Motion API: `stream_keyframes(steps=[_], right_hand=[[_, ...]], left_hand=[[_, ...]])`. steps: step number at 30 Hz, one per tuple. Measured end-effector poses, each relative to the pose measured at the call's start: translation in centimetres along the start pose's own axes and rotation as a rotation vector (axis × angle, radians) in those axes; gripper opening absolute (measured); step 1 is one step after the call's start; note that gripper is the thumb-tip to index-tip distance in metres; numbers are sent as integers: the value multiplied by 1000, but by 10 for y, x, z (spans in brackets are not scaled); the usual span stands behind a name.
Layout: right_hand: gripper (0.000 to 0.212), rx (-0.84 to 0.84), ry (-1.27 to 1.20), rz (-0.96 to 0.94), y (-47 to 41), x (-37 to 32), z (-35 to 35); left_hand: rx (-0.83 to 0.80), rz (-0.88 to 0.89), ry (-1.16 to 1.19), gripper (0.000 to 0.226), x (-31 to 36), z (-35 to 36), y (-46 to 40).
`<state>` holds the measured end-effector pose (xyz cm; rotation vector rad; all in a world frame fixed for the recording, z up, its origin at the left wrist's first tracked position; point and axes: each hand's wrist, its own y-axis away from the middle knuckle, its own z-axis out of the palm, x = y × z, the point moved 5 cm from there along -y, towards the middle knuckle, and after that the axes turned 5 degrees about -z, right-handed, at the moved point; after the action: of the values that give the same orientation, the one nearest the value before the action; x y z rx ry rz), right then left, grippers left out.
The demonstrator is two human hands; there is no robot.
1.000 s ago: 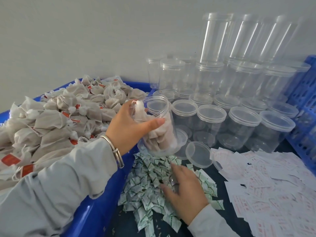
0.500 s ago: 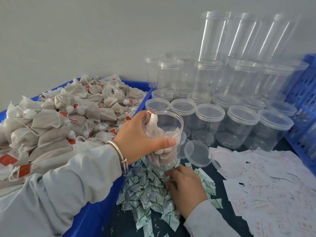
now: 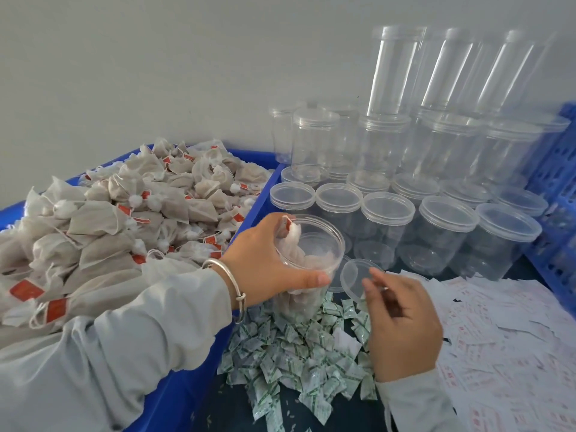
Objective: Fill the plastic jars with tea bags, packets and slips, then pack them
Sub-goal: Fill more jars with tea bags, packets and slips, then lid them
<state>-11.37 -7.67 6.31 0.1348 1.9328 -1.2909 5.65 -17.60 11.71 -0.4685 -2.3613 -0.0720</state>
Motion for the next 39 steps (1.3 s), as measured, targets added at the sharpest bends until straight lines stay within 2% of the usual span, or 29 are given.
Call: stream_keyframes(steps=[3,6,12,18,21,24,26,30,35,39], right_hand=[[10,142,-139,-39,-5,-10,-11],[9,168,-181,-112,-4,-17,-13],[17,-17,-28,-307,7,-27,1],[35,-223,-135,-199,8,-27,9],[38,-215,-139,-194,2,-25,0],[23,-179,18,-73,-16,-2,-19],[14,-273,180,98,-23,29,-27],[33,-570,538,471,-16,83,-40],[59,-795,843,618,-9,99,-46],[48,-773,800,570,-8,100,-42]], left_hand=[[-104,59,-70,104,4,10,4],[-208,120,-157,101,7,19,8],[-276,175,-248,102,7,27,10],[-269,171,-213,97,8,25,8],[-251,164,-174,99,8,22,9],[-231,150,-151,101,8,19,9],[-226,140,-151,103,7,19,9],[-231,141,-166,103,7,19,10],[-225,150,-138,108,10,15,11],[-223,155,-153,115,11,16,11]])
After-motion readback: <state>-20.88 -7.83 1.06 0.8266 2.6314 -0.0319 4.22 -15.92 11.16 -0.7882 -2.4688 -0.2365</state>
